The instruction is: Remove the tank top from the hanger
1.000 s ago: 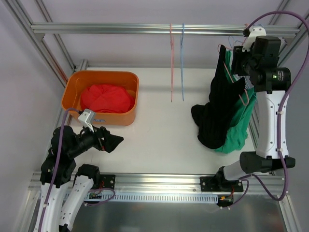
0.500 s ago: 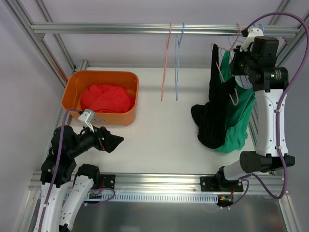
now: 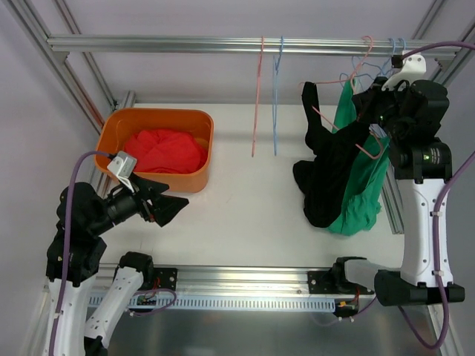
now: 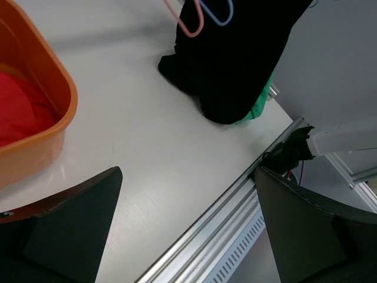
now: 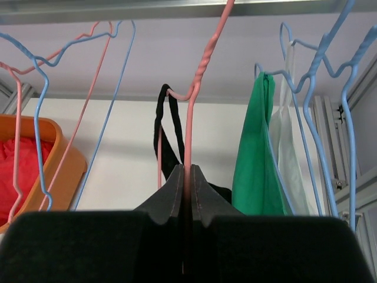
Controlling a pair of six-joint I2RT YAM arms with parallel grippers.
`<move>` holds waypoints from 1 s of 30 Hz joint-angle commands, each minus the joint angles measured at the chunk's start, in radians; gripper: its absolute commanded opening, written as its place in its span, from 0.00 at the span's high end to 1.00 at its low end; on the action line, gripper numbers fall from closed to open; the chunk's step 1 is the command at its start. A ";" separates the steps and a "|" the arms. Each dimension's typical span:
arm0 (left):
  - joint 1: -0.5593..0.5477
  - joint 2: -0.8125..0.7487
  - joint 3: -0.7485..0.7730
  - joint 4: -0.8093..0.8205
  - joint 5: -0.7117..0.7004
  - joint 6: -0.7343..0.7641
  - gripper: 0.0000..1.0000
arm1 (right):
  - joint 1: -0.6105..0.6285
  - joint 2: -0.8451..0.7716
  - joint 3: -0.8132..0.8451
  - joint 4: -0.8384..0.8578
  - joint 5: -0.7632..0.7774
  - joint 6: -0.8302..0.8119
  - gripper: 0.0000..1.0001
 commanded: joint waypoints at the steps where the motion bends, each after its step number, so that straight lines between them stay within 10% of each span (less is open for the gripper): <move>1: -0.007 0.045 0.051 0.076 0.077 -0.040 0.01 | -0.002 -0.061 -0.021 0.091 -0.053 0.003 1.00; 13: -0.007 0.053 0.005 0.144 0.092 -0.072 0.01 | -0.004 0.093 0.021 0.191 -0.067 -0.083 1.00; 30: -0.007 0.097 -0.023 0.217 0.149 -0.106 0.01 | -0.004 -0.243 -0.473 0.726 -0.126 0.037 1.00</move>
